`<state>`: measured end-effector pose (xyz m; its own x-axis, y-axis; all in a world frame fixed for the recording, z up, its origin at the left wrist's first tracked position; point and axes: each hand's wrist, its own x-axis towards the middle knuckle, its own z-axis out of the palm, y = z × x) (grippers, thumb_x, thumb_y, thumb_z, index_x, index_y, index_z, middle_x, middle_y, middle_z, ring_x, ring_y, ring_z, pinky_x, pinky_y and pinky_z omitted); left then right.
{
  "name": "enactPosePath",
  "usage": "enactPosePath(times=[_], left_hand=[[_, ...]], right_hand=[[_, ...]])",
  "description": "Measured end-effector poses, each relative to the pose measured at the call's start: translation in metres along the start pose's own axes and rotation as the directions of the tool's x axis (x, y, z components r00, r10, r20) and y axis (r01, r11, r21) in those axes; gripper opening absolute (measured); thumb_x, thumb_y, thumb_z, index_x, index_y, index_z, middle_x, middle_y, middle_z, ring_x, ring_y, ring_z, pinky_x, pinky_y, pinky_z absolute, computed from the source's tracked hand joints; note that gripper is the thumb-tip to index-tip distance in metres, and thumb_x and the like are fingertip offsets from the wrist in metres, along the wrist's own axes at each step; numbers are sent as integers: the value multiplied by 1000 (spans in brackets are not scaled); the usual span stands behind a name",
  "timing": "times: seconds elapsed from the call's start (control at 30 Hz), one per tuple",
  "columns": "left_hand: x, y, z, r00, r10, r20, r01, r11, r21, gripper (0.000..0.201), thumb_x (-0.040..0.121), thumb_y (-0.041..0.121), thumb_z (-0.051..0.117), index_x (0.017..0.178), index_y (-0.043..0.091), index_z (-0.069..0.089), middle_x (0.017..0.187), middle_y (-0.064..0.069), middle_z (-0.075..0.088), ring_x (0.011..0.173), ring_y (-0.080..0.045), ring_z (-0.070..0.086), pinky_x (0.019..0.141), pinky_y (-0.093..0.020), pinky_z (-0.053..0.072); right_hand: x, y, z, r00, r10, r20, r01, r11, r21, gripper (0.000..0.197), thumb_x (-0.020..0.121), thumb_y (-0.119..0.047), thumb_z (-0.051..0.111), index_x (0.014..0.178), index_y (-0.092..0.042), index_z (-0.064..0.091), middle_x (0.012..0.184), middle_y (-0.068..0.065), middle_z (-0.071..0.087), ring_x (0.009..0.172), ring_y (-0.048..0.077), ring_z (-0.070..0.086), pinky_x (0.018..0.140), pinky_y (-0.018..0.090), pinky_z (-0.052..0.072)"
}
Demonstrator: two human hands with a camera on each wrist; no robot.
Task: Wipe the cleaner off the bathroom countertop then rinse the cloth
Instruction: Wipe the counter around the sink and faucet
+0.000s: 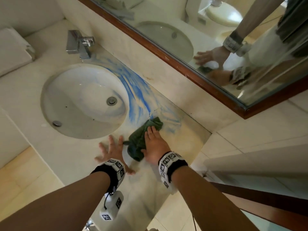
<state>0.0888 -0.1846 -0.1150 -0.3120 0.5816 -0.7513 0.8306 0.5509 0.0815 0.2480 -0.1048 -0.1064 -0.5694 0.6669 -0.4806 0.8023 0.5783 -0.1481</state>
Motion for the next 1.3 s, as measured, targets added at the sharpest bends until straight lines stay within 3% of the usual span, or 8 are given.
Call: enactPosePath(times=[0.23,0.4,0.6,0.73,0.87,1.03,1.17,1.3], left_hand=[[-3,-3,0,1000,16,-11,-17,1000,-26,156,43,63,89,147,41,-26,152,4,-39,142,-43,-25,109,-70,18],[-9,-24,3,991,66,-114,-67,998,-8,151,47,74,80,150,31,-22,157,5,-30,147,-32,-18,116,-58,18],[-7,-52,2,993,-68,-101,52,988,-148,146,45,73,80,150,41,-15,156,4,-32,145,-37,-23,111,-70,12],[-6,-51,1,993,-73,-92,56,984,-170,148,42,71,84,150,42,-14,157,6,-31,145,-36,-23,109,-71,15],[-6,-54,1,993,-65,-99,46,982,-184,149,42,69,84,150,42,-14,157,6,-30,144,-35,-25,110,-71,13],[-6,-54,1,995,-62,-81,45,979,-200,148,46,64,86,150,41,-16,156,6,-33,143,-36,-27,110,-71,11],[-5,-53,-1,995,-64,-75,49,981,-188,148,48,63,87,150,40,-17,155,5,-33,143,-37,-26,109,-71,12],[-3,-51,-3,996,-73,-52,64,984,-167,151,43,65,87,149,42,-18,155,5,-33,143,-38,-26,106,-73,15]], right_hand=[[-25,11,12,1000,-18,4,18,1000,-9,76,99,-42,40,155,-11,-1,163,10,-4,150,27,-5,119,35,2],[-64,38,37,999,-30,24,31,997,-69,76,83,-53,57,147,-14,39,152,15,37,136,34,42,106,41,39],[11,4,-2,979,-195,55,201,963,-179,78,98,-49,38,155,-9,2,162,15,-7,149,32,-8,122,41,3],[58,-30,-17,978,-203,55,210,956,-205,80,98,-50,37,155,-6,3,162,18,-3,148,34,-6,122,43,3],[29,-20,-9,983,-180,47,186,966,-178,75,100,-46,34,155,-7,2,162,14,-3,149,30,-6,122,39,4],[-33,19,24,976,-208,63,215,967,-139,72,89,-50,41,147,-8,38,155,15,30,143,31,31,112,42,36],[0,-3,7,958,-265,114,285,930,-233,75,95,-45,37,154,-4,14,161,20,7,149,35,4,122,42,7],[52,-39,-12,966,-256,39,256,922,-290,77,97,-46,35,153,-2,8,160,22,4,148,37,-2,122,44,1]])
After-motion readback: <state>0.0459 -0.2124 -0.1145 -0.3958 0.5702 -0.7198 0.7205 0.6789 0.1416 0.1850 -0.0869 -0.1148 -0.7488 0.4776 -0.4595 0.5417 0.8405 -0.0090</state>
